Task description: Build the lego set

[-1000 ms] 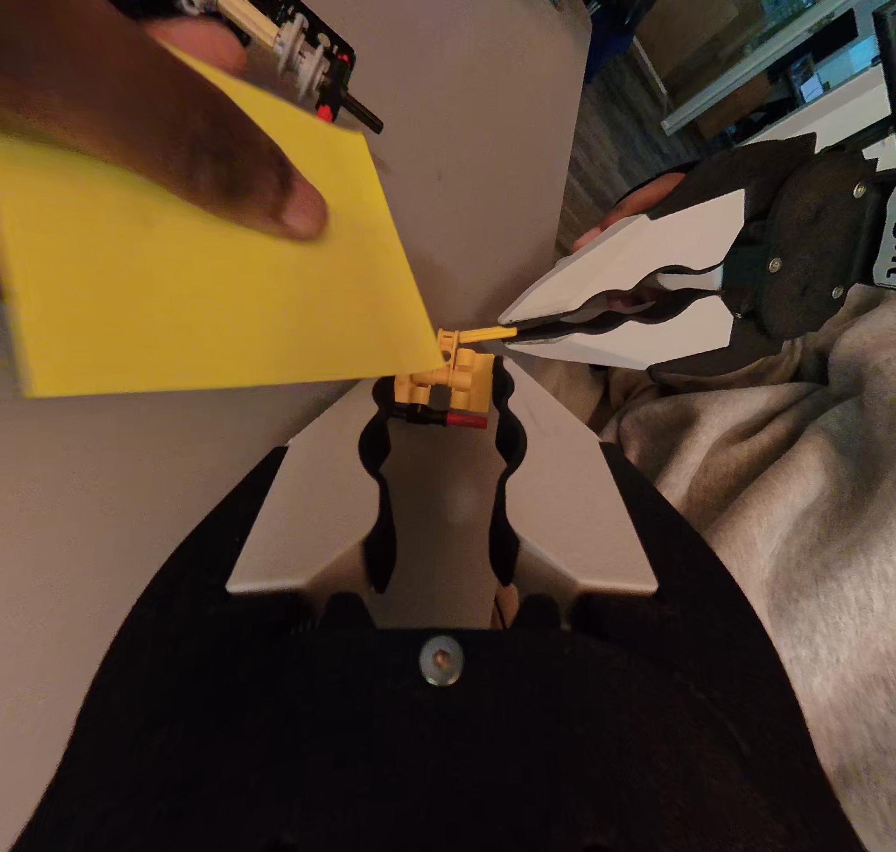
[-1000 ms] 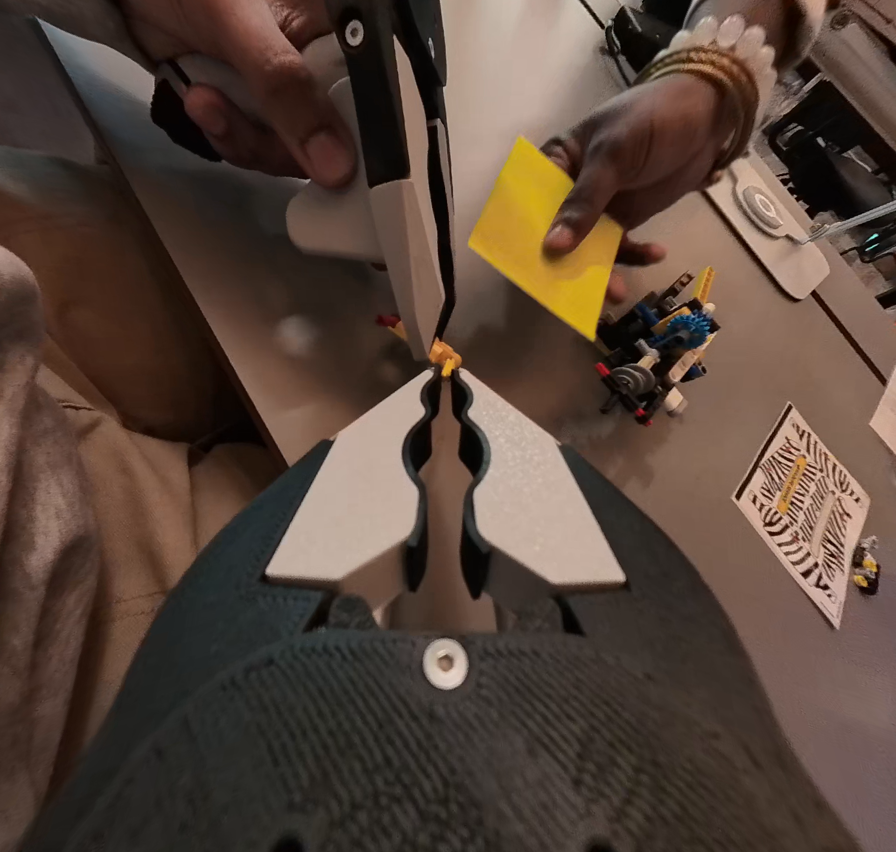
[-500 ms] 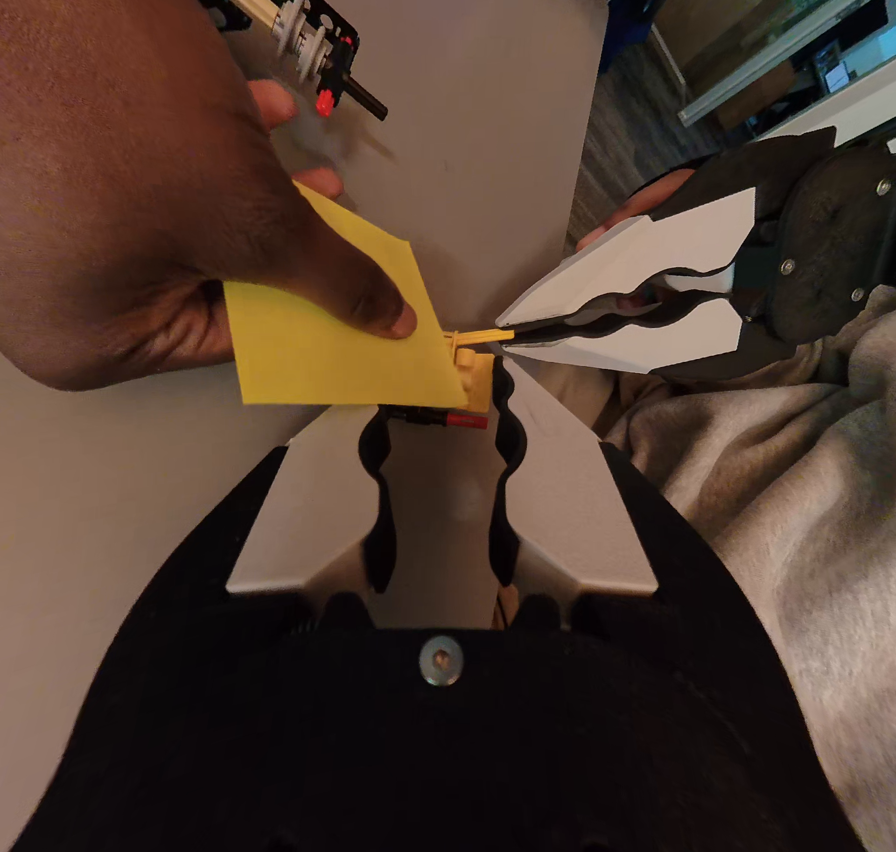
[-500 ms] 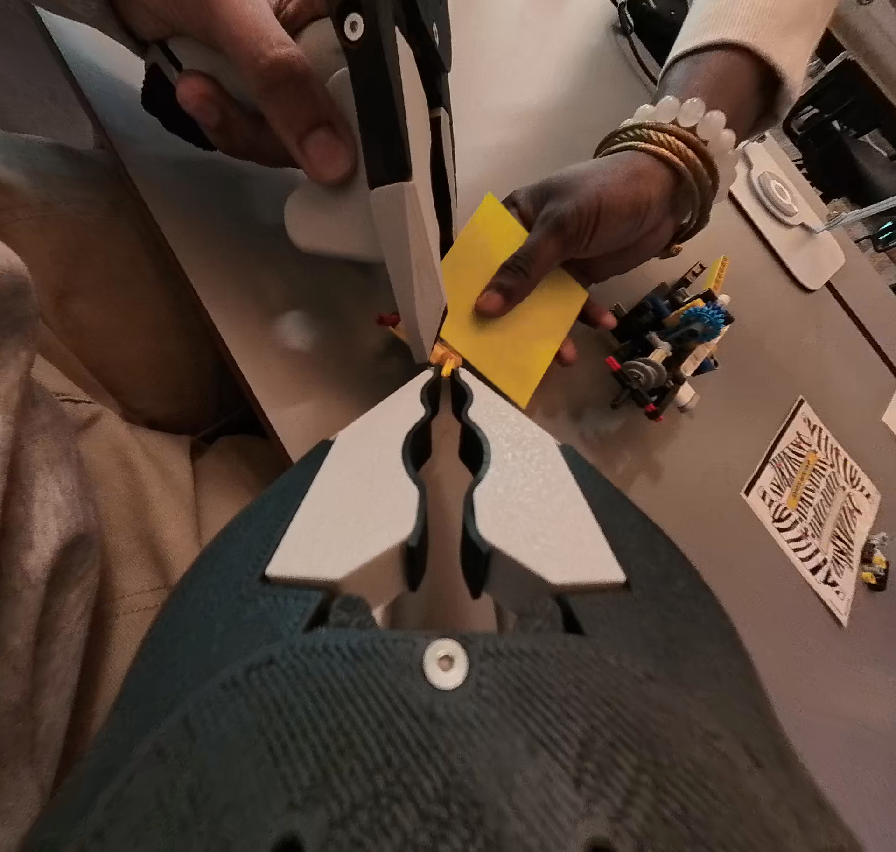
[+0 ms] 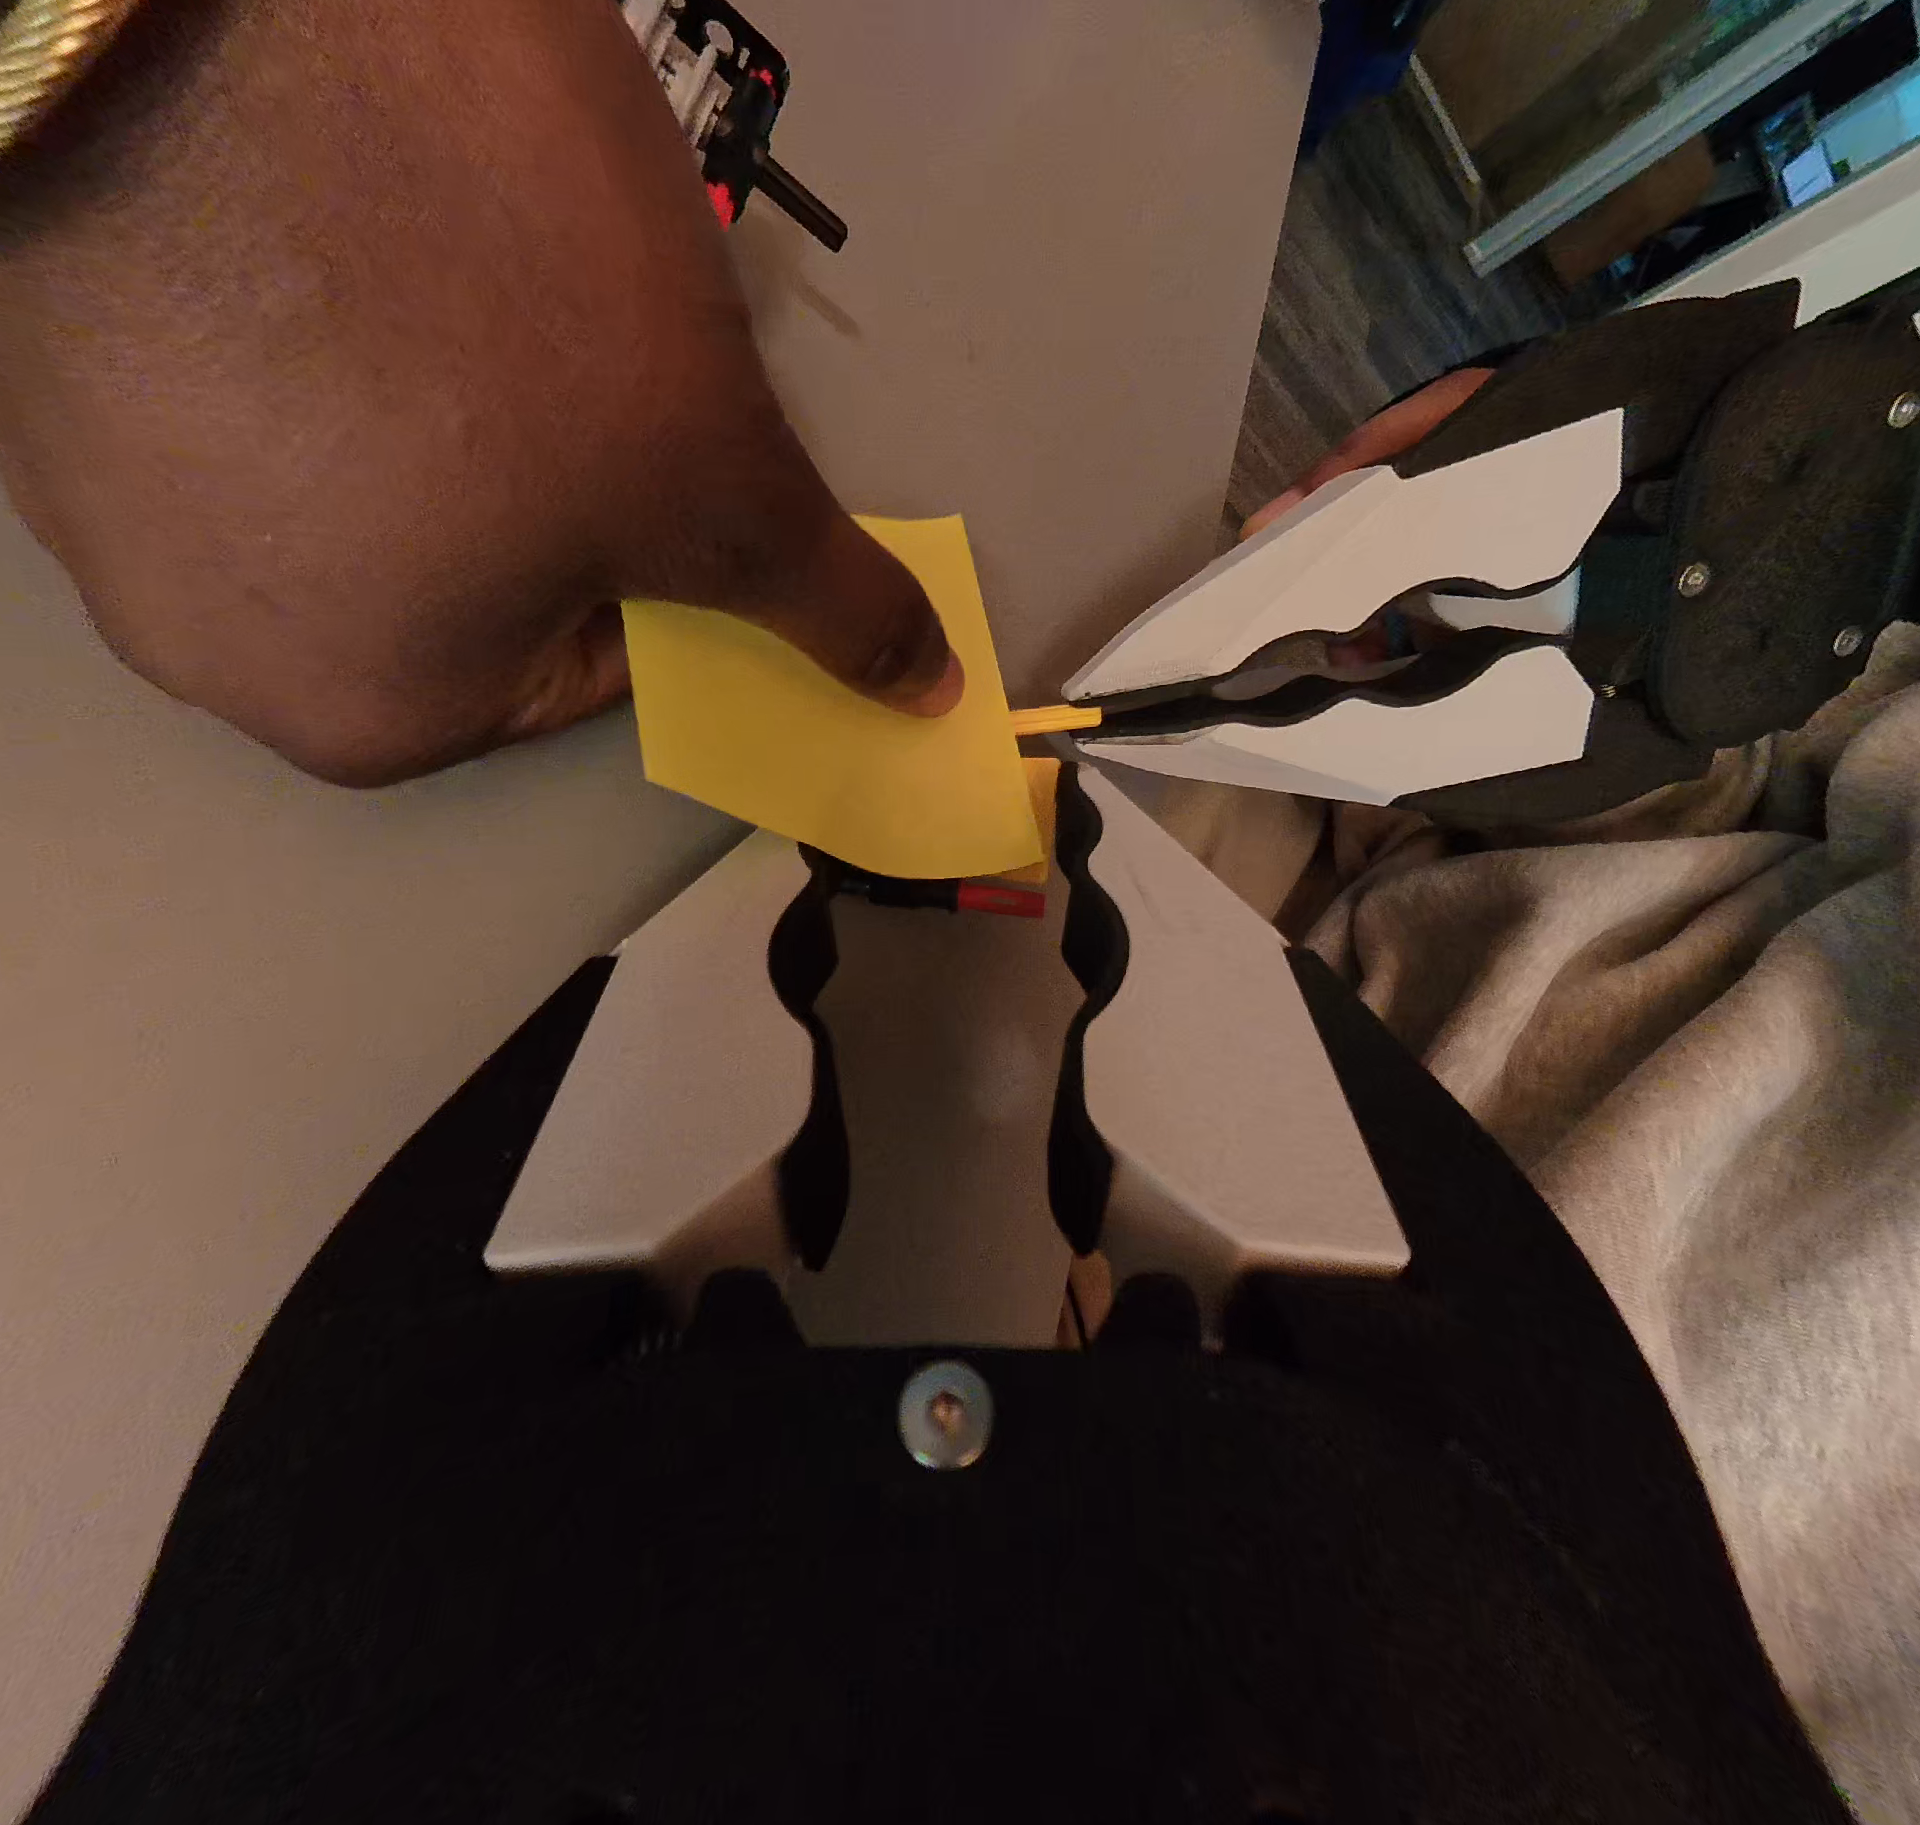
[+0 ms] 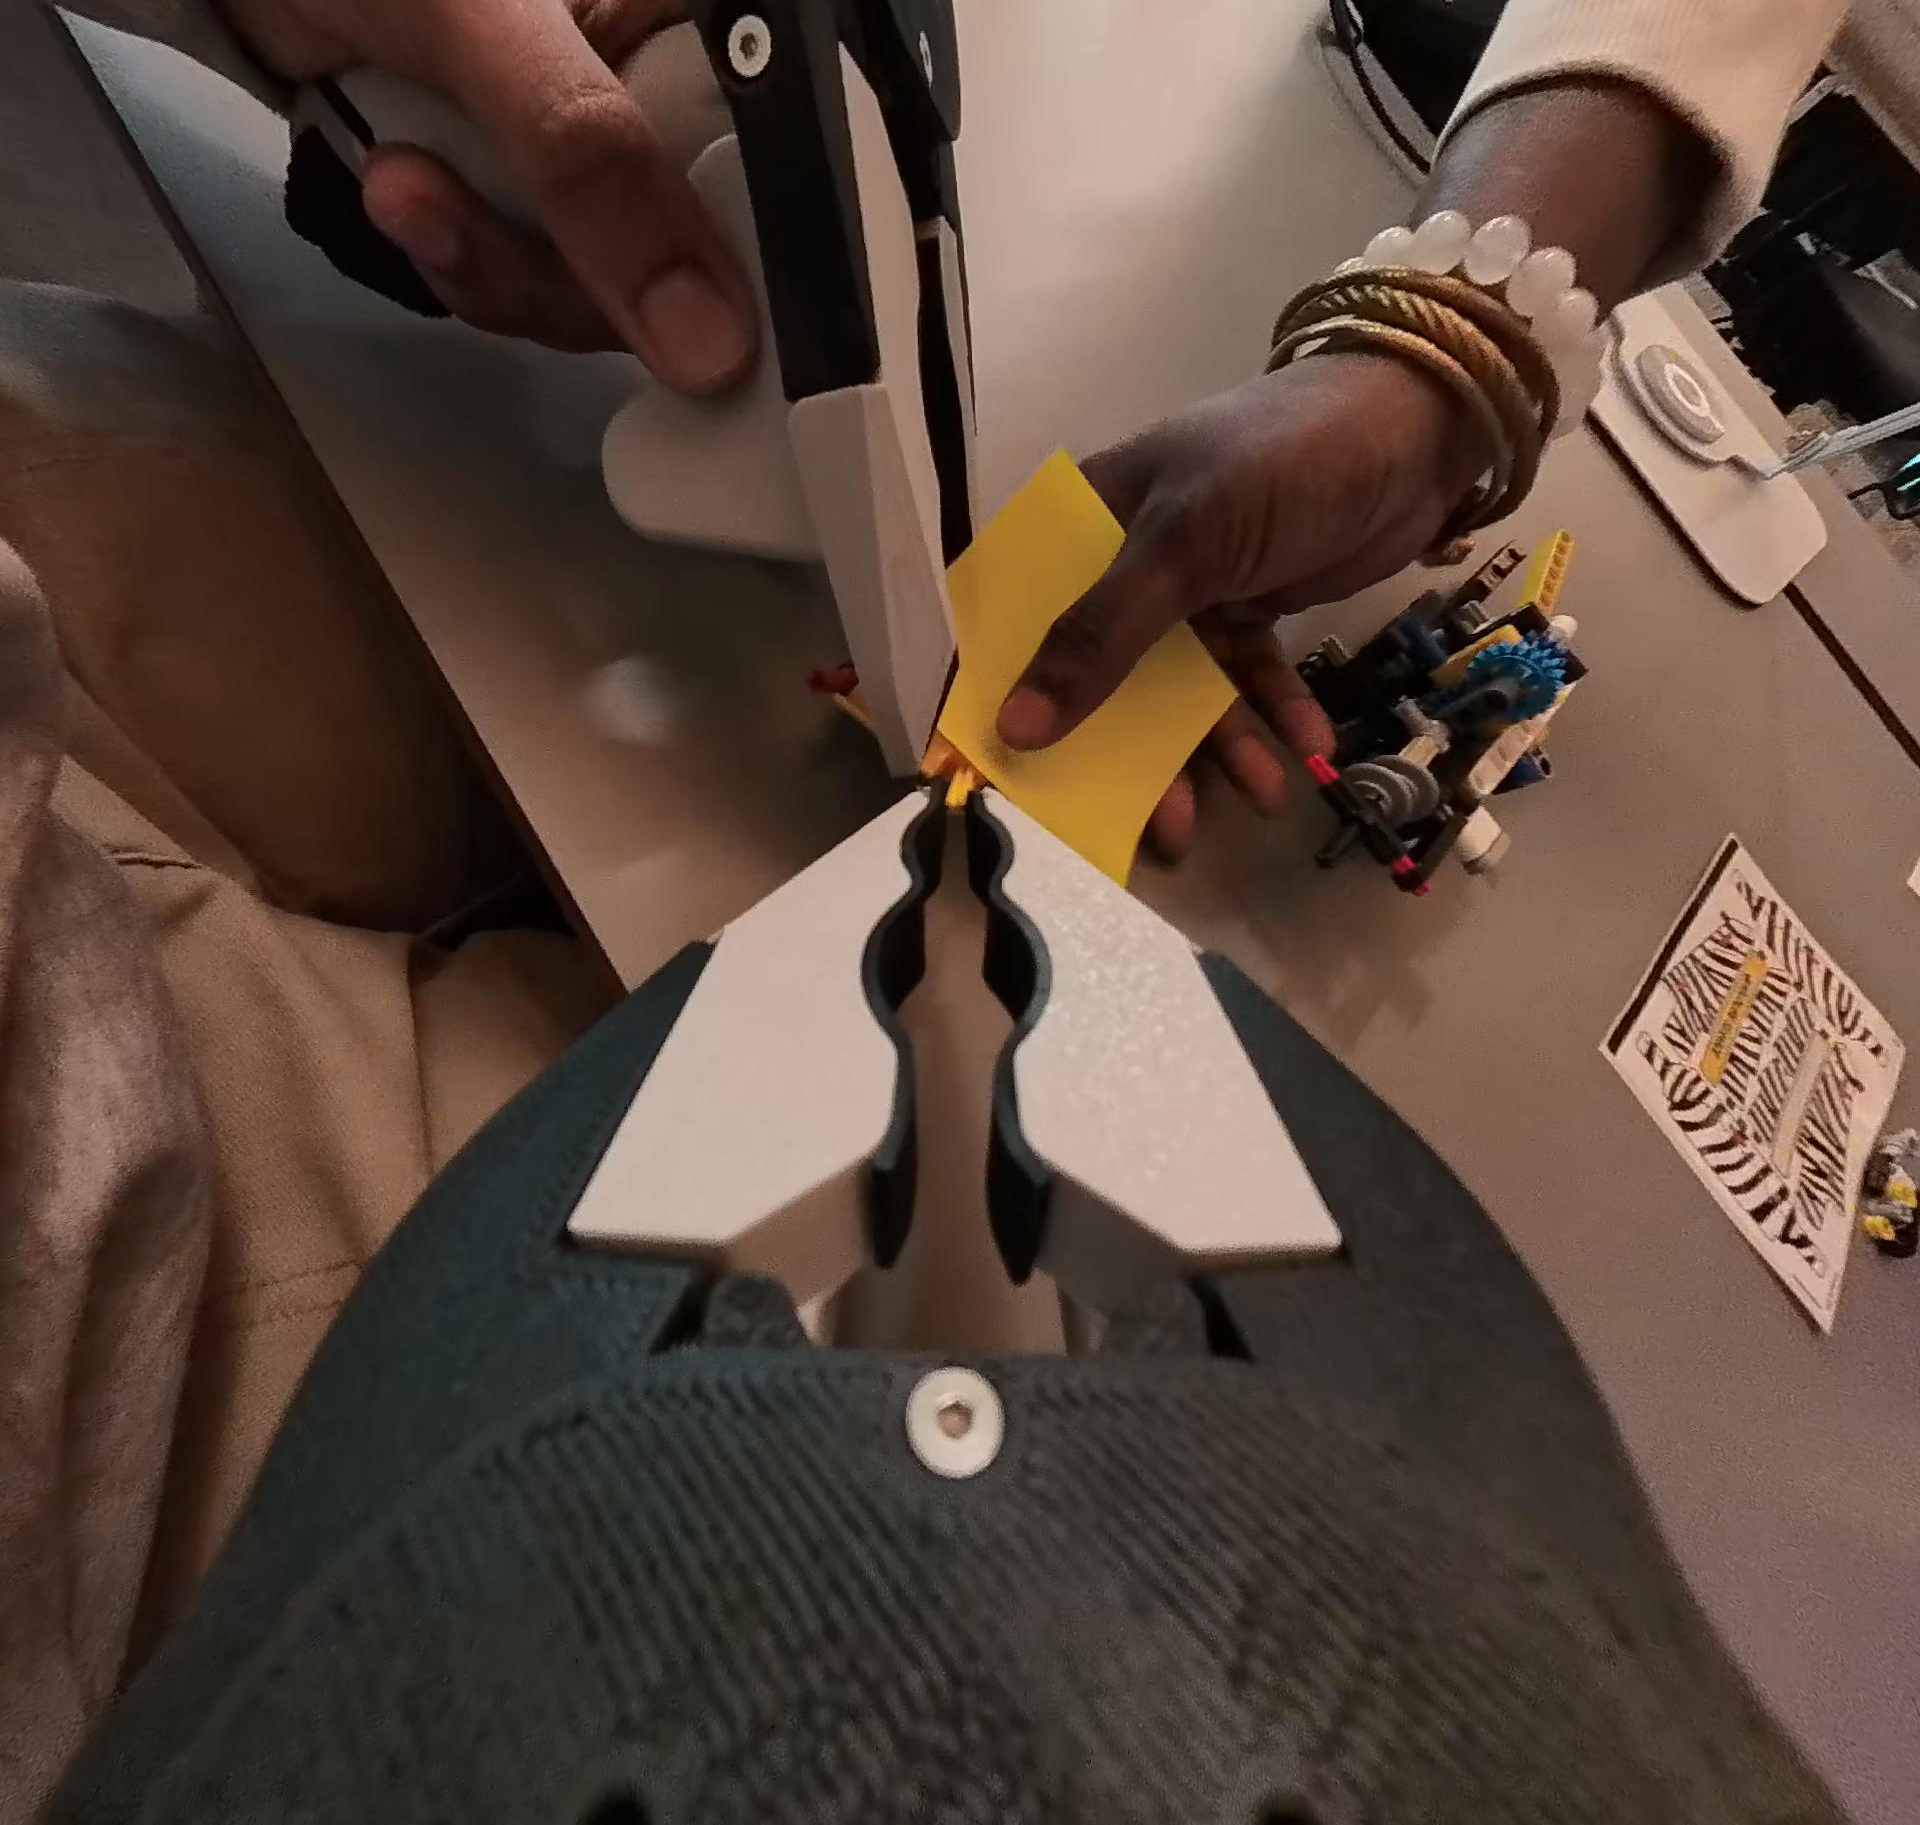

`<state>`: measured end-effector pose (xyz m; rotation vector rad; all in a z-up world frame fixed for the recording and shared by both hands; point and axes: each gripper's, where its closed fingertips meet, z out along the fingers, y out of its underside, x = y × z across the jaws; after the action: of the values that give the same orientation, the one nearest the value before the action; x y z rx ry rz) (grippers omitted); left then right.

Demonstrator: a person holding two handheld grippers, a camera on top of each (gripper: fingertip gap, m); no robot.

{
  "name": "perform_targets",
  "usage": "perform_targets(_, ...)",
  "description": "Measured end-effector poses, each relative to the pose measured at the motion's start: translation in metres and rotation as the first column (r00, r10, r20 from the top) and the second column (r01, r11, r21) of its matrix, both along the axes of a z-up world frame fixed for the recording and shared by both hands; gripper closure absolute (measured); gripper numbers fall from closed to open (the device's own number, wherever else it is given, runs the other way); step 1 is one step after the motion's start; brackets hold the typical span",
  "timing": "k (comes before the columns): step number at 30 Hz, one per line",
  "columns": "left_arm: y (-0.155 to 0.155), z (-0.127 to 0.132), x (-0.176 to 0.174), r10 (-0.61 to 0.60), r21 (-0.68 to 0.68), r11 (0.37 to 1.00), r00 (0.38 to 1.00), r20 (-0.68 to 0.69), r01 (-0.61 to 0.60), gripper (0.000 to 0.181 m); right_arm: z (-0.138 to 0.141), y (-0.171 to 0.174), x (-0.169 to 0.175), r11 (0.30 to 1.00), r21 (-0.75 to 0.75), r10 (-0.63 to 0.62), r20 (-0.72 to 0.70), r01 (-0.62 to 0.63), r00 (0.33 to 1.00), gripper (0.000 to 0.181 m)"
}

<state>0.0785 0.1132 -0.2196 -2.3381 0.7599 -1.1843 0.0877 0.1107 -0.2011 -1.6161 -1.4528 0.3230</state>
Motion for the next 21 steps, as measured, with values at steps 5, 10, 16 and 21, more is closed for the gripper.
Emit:
perform_targets(5, 0.003, -0.001, -0.004, 0.019, -0.004, 1.0, 1.0, -0.004, -0.019, 0.141, 0.001, 0.002, 0.002, 1.0, 0.002, -0.009, -0.011, 0.009, 1.0, 0.179)
perform_targets(10, 0.005, -0.001, -0.006, 0.028, -0.003, 1.0, 1.0, -0.002, -0.028, 0.142, 0.0, 0.004, 0.003, 1.0, -0.011, -0.018, -0.017, 0.018, 1.0, 0.179)
perform_targets(16, 0.005, -0.001, -0.007, 0.027, -0.003, 1.0, 1.0, -0.004, -0.027, 0.141, -0.006, 0.008, 0.005, 0.999, -0.031, -0.036, -0.002, 0.035, 0.999, 0.179)
perform_targets(21, 0.005, -0.001, -0.008, 0.03, -0.002, 1.0, 1.0, -0.003, -0.03, 0.141, -0.015, 0.012, 0.008, 0.995, -0.081, -0.054, 0.002, 0.054, 0.999, 0.178)
